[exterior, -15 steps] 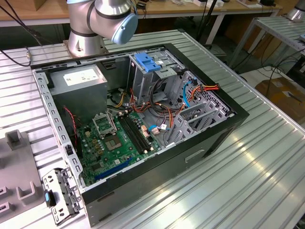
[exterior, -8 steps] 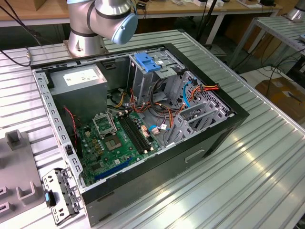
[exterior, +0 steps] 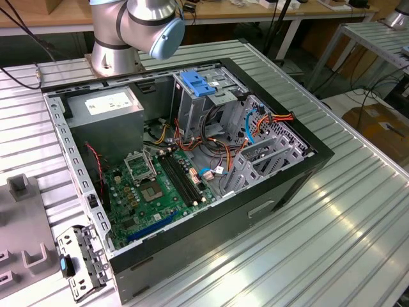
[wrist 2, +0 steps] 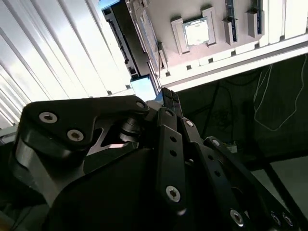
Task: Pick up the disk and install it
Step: 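Pick up the disk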
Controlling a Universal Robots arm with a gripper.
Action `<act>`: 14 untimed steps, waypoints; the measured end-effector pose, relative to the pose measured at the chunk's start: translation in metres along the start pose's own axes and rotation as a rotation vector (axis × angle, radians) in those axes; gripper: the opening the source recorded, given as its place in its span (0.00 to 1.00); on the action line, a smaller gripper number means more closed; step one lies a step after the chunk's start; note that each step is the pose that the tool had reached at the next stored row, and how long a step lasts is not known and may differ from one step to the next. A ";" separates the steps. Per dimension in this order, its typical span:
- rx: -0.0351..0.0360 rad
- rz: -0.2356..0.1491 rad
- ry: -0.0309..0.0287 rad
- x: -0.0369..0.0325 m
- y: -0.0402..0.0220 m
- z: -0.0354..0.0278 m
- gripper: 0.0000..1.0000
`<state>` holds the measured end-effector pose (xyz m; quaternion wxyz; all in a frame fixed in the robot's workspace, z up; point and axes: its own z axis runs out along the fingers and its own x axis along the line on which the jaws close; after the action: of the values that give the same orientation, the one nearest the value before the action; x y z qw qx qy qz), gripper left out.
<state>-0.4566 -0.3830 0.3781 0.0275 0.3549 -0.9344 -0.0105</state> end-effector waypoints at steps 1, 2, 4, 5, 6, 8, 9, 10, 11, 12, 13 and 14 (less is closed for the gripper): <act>0.0008 -0.017 0.0006 0.0000 0.0000 0.0001 0.11; 0.0016 -0.036 0.0014 0.0000 0.0000 0.0002 0.11; 0.0042 -0.097 0.0039 0.0000 0.0000 0.0004 0.11; 0.0050 -0.111 0.0043 0.0000 0.0000 0.0004 0.11; 0.0062 -0.130 0.0047 0.0000 0.0000 0.0005 0.11; 0.0175 -0.161 -0.0037 -0.0003 0.0002 0.0008 0.11; 0.0274 -0.166 -0.0130 -0.0003 0.0002 0.0009 0.11; 0.0324 -0.170 -0.0174 -0.0003 0.0002 0.0010 0.11; 0.0380 -0.177 -0.0223 -0.0002 0.0001 0.0011 0.11; 0.0410 -0.183 -0.0248 -0.0003 0.0001 0.0011 0.11; 0.0427 -0.192 -0.0260 -0.0003 0.0001 0.0011 0.11; 0.0435 -0.200 -0.0265 -0.0003 0.0001 0.0013 0.11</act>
<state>-0.4566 -0.3826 0.3768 0.0062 0.4469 -0.8946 0.0024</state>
